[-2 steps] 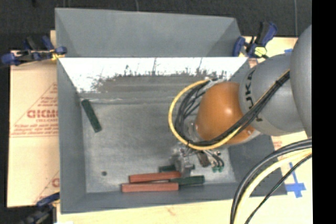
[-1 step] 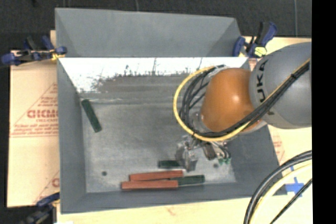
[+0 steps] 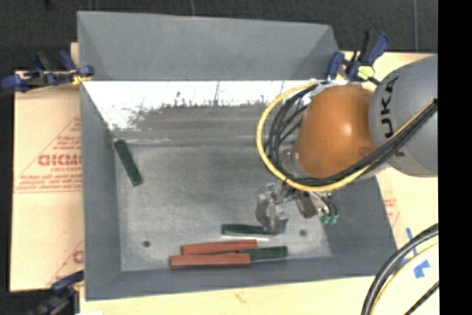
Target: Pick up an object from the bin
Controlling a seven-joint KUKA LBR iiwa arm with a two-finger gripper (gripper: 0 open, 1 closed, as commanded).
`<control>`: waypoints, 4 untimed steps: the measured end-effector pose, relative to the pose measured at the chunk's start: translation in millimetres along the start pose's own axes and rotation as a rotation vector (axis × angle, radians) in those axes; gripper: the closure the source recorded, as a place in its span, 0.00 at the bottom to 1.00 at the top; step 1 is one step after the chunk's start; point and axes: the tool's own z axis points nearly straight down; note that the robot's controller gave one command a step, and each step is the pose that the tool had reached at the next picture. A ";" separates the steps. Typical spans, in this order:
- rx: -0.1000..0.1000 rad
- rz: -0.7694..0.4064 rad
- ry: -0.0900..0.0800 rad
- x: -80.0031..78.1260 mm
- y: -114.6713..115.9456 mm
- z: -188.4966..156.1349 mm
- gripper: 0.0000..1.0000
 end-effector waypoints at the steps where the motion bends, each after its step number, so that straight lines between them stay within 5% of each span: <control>1: -0.003 0.054 0.006 0.0 46.2 10.6 0.00; 2: -0.003 0.054 0.006 -0.1 46.0 10.5 0.00; 3: -0.001 0.147 -0.009 3.4 19.6 75.4 1.00; 4: -0.001 0.147 -0.009 3.4 19.6 75.4 1.00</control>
Offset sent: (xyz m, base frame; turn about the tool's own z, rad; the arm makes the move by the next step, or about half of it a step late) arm 0.0000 0.0000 0.0000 0.0000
